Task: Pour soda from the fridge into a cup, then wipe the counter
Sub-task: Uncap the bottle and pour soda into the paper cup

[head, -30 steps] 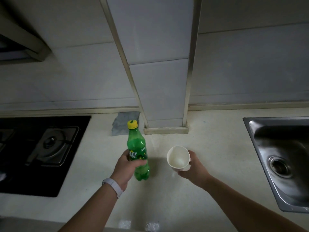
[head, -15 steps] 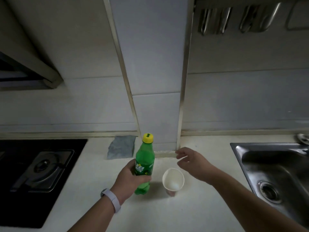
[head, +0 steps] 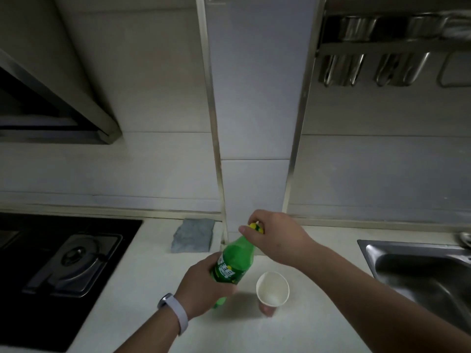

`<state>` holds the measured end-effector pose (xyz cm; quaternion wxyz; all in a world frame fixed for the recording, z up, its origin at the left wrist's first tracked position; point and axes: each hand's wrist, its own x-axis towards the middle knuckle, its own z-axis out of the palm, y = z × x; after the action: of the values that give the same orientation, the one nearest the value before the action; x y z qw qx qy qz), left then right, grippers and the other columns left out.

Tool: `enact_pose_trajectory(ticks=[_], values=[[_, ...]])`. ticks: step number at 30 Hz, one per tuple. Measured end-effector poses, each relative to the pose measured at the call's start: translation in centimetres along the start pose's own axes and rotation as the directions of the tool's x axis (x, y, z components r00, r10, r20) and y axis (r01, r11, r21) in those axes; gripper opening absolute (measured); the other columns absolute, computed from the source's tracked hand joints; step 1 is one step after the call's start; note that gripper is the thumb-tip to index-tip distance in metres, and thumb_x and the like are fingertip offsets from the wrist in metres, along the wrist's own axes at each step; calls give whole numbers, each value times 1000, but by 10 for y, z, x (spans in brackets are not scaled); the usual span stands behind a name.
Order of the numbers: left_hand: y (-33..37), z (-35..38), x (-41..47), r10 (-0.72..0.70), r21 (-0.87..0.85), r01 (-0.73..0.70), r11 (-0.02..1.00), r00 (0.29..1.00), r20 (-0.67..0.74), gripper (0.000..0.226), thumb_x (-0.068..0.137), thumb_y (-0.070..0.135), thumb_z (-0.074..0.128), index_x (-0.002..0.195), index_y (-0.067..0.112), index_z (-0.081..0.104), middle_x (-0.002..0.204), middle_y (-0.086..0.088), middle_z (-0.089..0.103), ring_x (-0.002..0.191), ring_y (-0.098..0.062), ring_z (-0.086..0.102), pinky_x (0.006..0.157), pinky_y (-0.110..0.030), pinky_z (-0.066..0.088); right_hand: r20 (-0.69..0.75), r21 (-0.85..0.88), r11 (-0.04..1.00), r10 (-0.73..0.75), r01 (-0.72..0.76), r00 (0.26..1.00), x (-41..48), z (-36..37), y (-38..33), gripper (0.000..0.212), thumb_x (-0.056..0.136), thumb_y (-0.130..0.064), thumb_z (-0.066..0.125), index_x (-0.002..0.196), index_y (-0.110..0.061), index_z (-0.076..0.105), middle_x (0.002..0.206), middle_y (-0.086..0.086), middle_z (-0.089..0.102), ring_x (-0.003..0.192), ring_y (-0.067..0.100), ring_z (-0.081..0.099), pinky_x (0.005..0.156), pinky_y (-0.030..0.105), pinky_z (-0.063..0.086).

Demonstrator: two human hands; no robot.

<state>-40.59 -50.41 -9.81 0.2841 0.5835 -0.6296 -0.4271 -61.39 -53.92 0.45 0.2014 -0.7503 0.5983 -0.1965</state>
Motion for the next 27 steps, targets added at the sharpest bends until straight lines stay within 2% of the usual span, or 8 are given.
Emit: enact_pose_trajectory(ticks=[4, 8, 12, 17, 19, 22, 24, 27], values=[[-2, -4, -7, 45, 47, -44, 998, 999, -28, 52, 57, 37, 79, 100, 60, 61, 91, 28, 72, 82, 7, 68, 66, -11, 51, -9, -141, 990, 28, -29, 1000, 0, 6, -1, 42, 87, -71, 43, 86, -31, 54, 69, -9, 58, 63, 8, 54, 53, 27, 44], [-9, -5, -9, 53, 90, -49, 995, 998, -44, 41, 59, 42, 76, 96, 51, 63, 86, 24, 72, 77, 4, 68, 66, -17, 52, 12, -91, 995, 31, -30, 999, -1, 11, -2, 43, 87, -68, 45, 83, -27, 53, 68, -5, 57, 63, 12, 55, 52, 29, 42], [-14, -6, -5, 59, 103, -53, 993, 997, -58, 43, 58, 46, 76, 98, 54, 61, 83, 26, 72, 74, 6, 67, 62, -15, 51, 29, -43, 996, -73, 74, 997, -6, 10, -6, 37, 93, -59, 47, 88, -23, 52, 75, -3, 57, 68, 16, 53, 56, 31, 39], [-21, -8, -1, 99, -4, -100, 995, 993, -63, 46, 59, 43, 83, 100, 54, 67, 88, 22, 75, 81, 1, 70, 66, -15, 55, 50, -57, 973, -220, 222, 974, -11, 0, -17, 31, 98, -48, 47, 98, -18, 57, 86, -1, 57, 79, 19, 52, 66, 33, 41], [-25, -10, 0, 113, -63, -114, 992, 994, -7, 50, 59, 39, 87, 104, 49, 69, 95, 17, 77, 88, -4, 72, 72, -18, 56, 110, -62, 945, -313, 321, 943, -13, -6, -22, 27, 99, -44, 49, 105, -19, 58, 94, -1, 58, 87, 17, 51, 75, 34, 44], [-32, -14, 1, 118, -85, -112, 990, 991, 62, 54, 58, 33, 90, 107, 44, 71, 103, 9, 77, 96, -14, 73, 83, -30, 59, 260, -67, 900, -400, 430, 879, -13, -15, -29, 24, 98, -40, 51, 116, -24, 57, 102, -8, 55, 94, 11, 47, 80, 25, 41], [-35, -14, 1, 122, -83, -117, 990, 991, 61, 55, 58, 34, 90, 108, 45, 71, 104, 10, 77, 97, -13, 73, 84, -30, 58, 292, -80, 907, -376, 414, 880, -12, -18, -30, 24, 98, -41, 52, 117, -29, 56, 103, -8, 54, 93, 11, 50, 77, 24, 41], [-35, -13, 0, 140, -47, -138, 989, 989, 38, 54, 59, 41, 87, 108, 52, 67, 100, 19, 76, 93, -3, 71, 79, -22, 56, 204, -200, 939, -239, 279, 949, -9, -15, -28, 30, 95, -54, 49, 104, -26, 56, 93, -3, 61, 81, 15, 55, 63, 29, 42]])
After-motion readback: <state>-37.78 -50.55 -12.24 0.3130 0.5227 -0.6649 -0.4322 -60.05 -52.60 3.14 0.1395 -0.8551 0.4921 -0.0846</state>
